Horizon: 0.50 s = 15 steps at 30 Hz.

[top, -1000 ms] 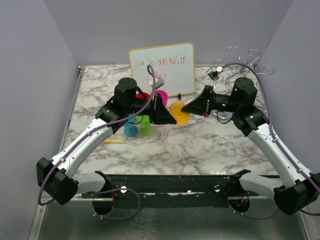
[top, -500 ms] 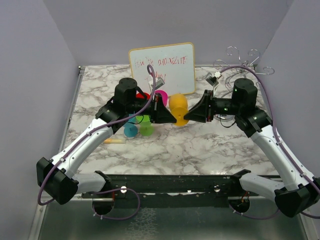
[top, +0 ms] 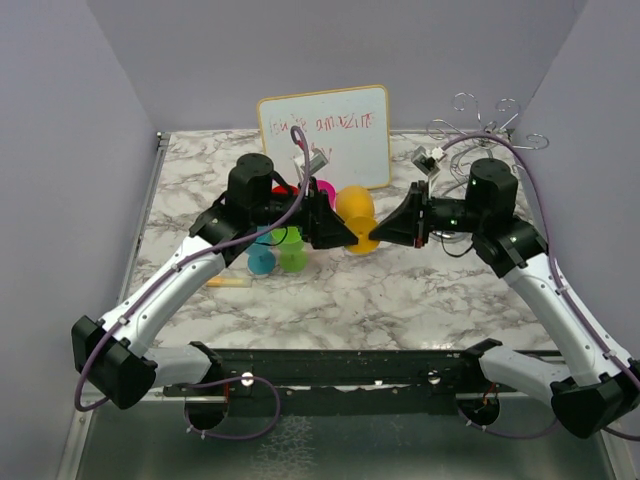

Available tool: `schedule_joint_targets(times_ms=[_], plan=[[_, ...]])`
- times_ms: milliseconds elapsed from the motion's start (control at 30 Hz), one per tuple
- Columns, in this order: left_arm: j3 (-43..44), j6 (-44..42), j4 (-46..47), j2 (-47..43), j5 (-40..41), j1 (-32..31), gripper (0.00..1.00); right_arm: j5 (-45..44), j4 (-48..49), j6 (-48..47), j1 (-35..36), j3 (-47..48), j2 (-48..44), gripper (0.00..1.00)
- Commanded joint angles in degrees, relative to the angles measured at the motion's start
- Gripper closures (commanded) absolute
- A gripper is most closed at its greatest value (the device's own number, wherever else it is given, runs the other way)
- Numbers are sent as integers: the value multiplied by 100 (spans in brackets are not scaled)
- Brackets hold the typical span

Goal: Take the wine glass off the wine glass rack
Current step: Place the wine glass at the center of the board.

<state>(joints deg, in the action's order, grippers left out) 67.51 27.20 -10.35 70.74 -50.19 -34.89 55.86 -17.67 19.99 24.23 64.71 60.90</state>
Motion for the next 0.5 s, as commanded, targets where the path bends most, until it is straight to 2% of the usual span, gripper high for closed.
schedule_joint_targets(times_ms=[0, 67, 200, 300, 467], plan=[[555, -524, -580, -321, 937, -1, 19, 178, -282, -994, 55, 186, -211, 99], [768, -822, -1003, -429, 1641, 8, 17, 347, -375, -1631, 64, 106, -407, 99], [728, -1048, -1127, -804, 2605, 56, 11, 460, -649, -2964, 74, -26, -891, 99], [741, -1191, -1181, -931, 2709, 136, 5, 659, -734, -3523, 74, -42, -989, 99], [1084, -1183, -1500, -651, 2433, 353, 4, 1010, -390, -4078, 73, -438, -1115, 99]])
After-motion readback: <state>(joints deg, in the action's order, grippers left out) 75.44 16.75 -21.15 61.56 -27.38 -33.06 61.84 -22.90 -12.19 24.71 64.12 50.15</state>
